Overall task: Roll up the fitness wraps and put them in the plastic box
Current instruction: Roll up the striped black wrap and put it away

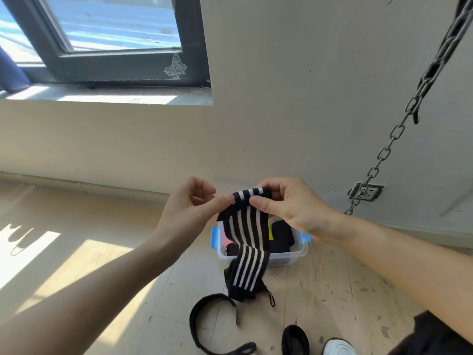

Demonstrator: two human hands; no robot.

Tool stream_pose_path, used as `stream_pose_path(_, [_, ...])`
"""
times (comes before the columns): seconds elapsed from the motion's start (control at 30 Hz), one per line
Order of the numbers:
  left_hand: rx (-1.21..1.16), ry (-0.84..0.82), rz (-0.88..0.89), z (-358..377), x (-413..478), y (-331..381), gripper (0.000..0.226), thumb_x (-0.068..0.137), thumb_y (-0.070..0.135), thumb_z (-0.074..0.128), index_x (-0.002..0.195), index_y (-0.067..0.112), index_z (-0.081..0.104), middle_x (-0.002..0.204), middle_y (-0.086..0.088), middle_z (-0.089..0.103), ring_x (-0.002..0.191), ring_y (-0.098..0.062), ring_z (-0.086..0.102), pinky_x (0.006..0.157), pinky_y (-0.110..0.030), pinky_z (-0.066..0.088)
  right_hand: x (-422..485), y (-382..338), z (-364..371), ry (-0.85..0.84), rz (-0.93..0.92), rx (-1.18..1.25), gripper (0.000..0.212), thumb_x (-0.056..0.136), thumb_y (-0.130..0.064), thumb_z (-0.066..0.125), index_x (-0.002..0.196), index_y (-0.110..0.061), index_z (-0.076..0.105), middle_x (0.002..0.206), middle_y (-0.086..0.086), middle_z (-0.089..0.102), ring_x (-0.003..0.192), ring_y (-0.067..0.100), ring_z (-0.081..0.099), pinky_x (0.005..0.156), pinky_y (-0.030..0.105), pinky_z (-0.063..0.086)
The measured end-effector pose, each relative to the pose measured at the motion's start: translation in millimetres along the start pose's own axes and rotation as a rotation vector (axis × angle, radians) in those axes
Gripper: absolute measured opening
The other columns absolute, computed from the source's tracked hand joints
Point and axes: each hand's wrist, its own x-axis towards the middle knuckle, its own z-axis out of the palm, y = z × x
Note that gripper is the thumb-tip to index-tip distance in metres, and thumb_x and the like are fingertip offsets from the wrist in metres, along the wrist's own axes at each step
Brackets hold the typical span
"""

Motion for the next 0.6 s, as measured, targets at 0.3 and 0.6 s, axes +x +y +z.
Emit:
stream_pose_path(0.3, [-0.026, -0.192, 0.183, 4.5, -3.1, 0.1, 0.019, 0.093, 0.011, 0.071, 0.109, 0.02, 0.074, 0.097, -0.002, 0.077, 0.096, -0.016, 0.075, 0.082, -0.027, 0.06, 1.6, -2.7, 3.1, -0.059, 0.085, 0.014, 0.024, 0.097, -0.036, 0.063, 0.098, -0.015, 0.076, 0.093, 0.0, 0.079, 0.092, 0.015, 0.074, 0.08, 0.028, 0.056])
stream_pose_path(0.6, [0.014, -0.026, 0.26, 6.0, 19.9, 5.4, 0.014, 0.092, 0.006, 0.073, 0.101, 0.015, 0.077, 0.092, 0.003, 0.078, 0.091, -0.012, 0.073, 0.083, -0.029, 0.061, 20.5, -16.5, 6.7, 0.047, 0.062, 0.163, 0.027, 0.098, -0.03, 0.062, 0.11, -0.006, 0.07, 0.099, 0.015, 0.077, 0.083, 0.02, 0.074, 0.067, 0.028, 0.056])
